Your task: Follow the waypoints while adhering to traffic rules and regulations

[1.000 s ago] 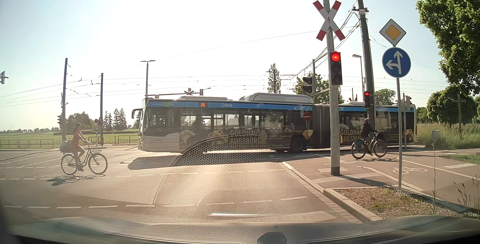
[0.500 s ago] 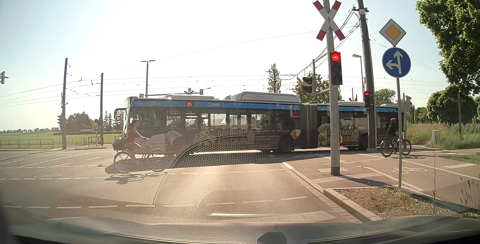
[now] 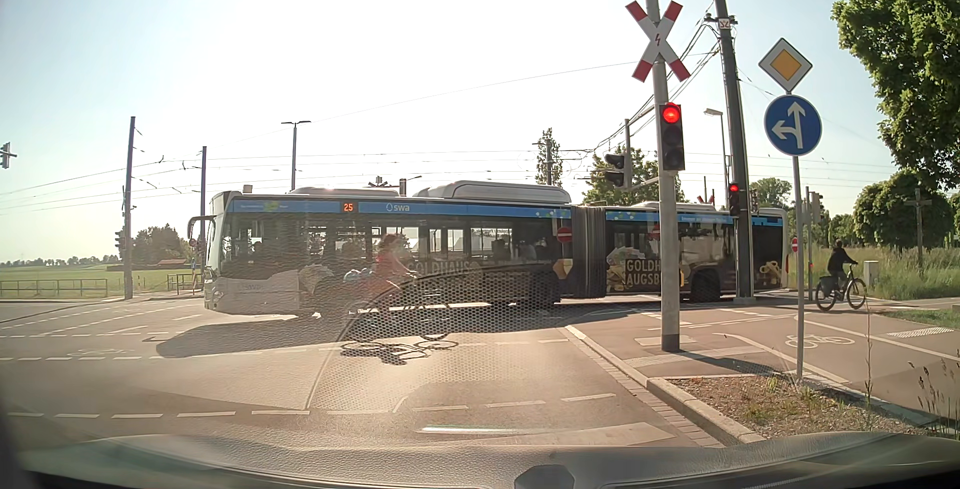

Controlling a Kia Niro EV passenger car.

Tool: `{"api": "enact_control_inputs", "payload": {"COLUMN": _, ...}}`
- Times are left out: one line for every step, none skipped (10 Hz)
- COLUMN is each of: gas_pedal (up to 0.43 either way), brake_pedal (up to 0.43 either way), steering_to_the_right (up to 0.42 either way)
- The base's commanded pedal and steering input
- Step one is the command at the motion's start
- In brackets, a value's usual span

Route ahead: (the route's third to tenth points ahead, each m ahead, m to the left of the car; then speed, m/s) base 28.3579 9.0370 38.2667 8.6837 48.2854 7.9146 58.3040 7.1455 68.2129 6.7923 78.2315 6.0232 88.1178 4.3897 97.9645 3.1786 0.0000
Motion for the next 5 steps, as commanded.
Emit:
{"api": "enact_control_inputs", "payload": {"gas_pedal": 0.000, "brake_pedal": 0.171, "steering_to_the_right": -0.022}}
{"api": "enact_control_inputs", "payload": {"gas_pedal": 0.000, "brake_pedal": 0.171, "steering_to_the_right": -0.022}}
{"api": "enact_control_inputs", "payload": {"gas_pedal": 0.000, "brake_pedal": 0.177, "steering_to_the_right": -0.022}}
{"api": "enact_control_inputs", "payload": {"gas_pedal": 0.000, "brake_pedal": 0.183, "steering_to_the_right": -0.022}}
{"api": "enact_control_inputs", "payload": {"gas_pedal": 0.000, "brake_pedal": 0.189, "steering_to_the_right": -0.022}}
